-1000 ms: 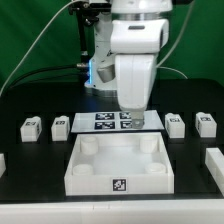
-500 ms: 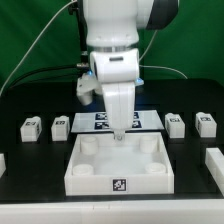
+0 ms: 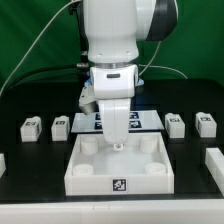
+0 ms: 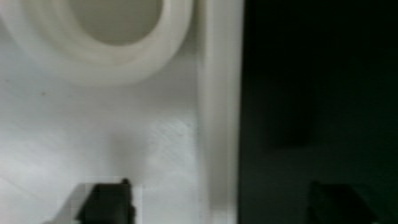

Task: Assemble one leg

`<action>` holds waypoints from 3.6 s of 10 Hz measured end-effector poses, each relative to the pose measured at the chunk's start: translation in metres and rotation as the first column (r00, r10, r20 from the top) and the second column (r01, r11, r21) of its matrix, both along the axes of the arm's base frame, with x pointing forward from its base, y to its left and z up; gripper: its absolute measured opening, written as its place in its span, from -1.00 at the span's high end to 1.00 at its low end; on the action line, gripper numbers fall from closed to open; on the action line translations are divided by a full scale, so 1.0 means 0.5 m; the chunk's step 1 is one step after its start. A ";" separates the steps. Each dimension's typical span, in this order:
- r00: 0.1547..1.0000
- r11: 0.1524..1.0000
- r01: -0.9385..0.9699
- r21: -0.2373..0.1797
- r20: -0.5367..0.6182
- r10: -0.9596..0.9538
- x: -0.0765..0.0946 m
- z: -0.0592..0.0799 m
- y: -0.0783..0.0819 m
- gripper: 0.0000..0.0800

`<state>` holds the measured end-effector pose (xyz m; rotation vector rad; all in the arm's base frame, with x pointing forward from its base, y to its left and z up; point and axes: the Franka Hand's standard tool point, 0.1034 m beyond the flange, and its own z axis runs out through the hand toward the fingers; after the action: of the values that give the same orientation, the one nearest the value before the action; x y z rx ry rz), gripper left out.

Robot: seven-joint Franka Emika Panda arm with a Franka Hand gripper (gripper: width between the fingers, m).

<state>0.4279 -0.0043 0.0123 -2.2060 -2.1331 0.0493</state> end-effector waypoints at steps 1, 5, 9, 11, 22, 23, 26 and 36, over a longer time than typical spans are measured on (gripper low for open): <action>1.000 1.000 0.001 0.000 0.000 -0.001 0.000 0.000 0.000 -0.07; 1.000 1.000 0.001 0.000 0.009 -0.001 0.004 0.002 0.000 0.85; 1.000 1.000 0.002 0.000 0.015 -0.002 0.007 0.003 -0.001 0.85; 1.000 1.000 0.002 0.000 0.016 -0.002 0.007 0.003 0.000 0.85; 0.995 0.998 -0.017 0.057 0.102 0.011 0.124 0.001 0.133 0.85; 0.995 0.998 -0.015 0.057 0.101 0.010 0.123 0.000 0.132 0.85; 0.995 0.998 -0.014 0.057 0.099 0.008 0.122 -0.001 0.131 0.22; 0.994 0.998 0.038 0.057 0.096 -0.043 0.121 0.001 0.130 -0.62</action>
Offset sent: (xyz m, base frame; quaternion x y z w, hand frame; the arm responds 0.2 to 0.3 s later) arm 0.0000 0.0000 0.0000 0.0000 0.0000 0.0000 1.0000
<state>0.4883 0.0606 0.0131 -2.2639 -2.1088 -0.1203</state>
